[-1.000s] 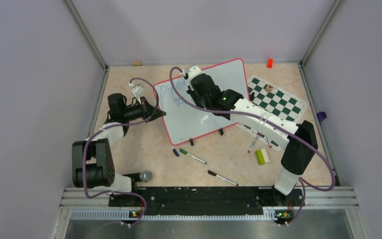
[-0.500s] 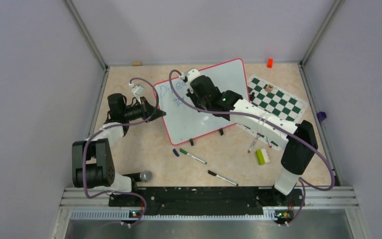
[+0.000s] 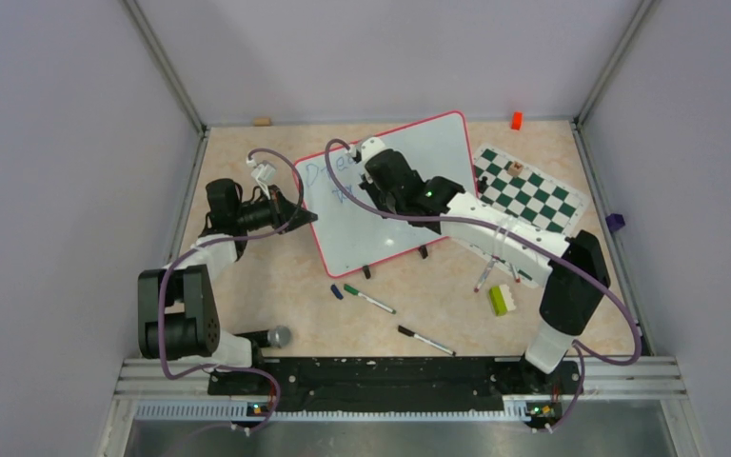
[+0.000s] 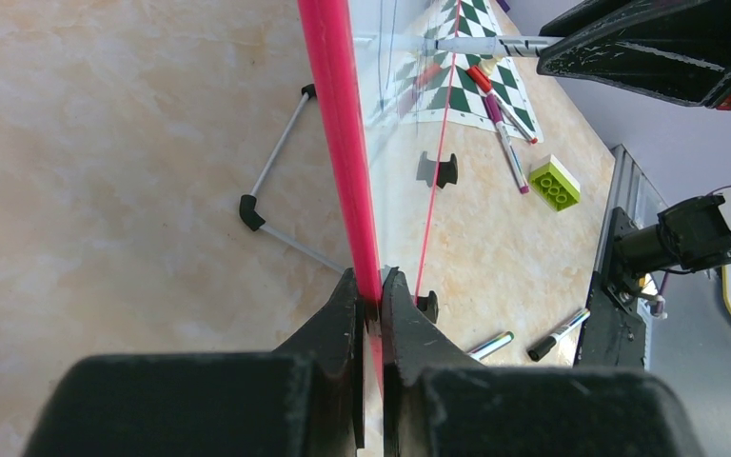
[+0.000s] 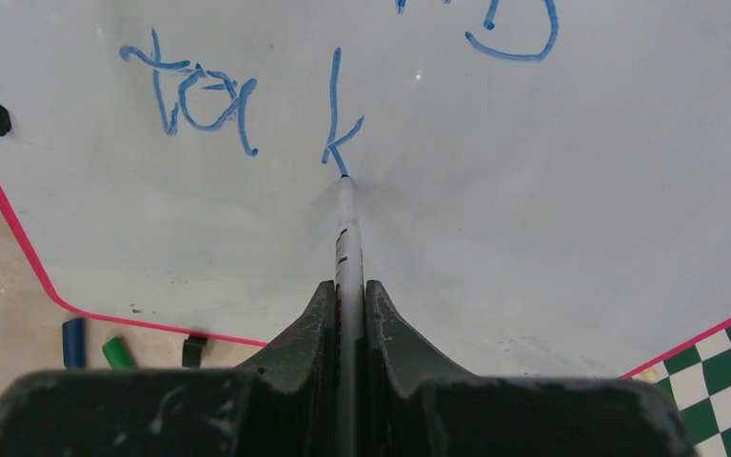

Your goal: Write a sentence on the whiteboard

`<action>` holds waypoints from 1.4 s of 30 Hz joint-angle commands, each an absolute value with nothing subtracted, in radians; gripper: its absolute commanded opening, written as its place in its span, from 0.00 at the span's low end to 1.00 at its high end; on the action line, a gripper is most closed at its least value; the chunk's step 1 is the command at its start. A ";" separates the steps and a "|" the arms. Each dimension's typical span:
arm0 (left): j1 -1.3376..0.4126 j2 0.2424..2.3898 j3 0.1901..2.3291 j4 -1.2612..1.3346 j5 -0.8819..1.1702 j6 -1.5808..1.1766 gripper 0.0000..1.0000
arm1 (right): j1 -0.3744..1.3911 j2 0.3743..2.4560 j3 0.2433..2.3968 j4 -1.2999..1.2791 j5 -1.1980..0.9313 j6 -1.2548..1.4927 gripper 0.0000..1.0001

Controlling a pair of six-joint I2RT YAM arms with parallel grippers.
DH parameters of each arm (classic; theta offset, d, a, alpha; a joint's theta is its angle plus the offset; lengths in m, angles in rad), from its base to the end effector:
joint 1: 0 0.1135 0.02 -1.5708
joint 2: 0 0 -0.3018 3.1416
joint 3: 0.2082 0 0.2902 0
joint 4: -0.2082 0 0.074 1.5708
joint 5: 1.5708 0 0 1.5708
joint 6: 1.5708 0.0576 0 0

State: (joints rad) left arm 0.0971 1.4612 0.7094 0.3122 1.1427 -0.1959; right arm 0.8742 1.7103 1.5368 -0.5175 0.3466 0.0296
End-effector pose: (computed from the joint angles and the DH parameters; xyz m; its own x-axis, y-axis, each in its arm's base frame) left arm 0.3275 -0.0208 0.2217 -0.5671 -0.1364 -0.8123 0.6818 0.4755 -0.5559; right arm 0.3042 0.3332 0.3407 -0.4251 -0.4648 -0.7767 -0.5411 0.8184 -0.1936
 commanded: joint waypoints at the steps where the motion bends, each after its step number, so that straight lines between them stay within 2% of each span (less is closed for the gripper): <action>1: 0.089 1.442 0.680 0.327 1.095 -0.066 0.00 | 0.865 1.681 1.531 -0.503 0.384 0.038 0.00; 16: 0.089 1.441 0.678 0.331 1.094 -0.068 0.00 | 0.827 1.559 1.514 -0.461 0.273 0.057 0.00; 42: 0.089 1.440 0.677 0.332 1.095 -0.067 0.00 | 0.823 1.674 1.572 -0.468 0.288 0.037 0.00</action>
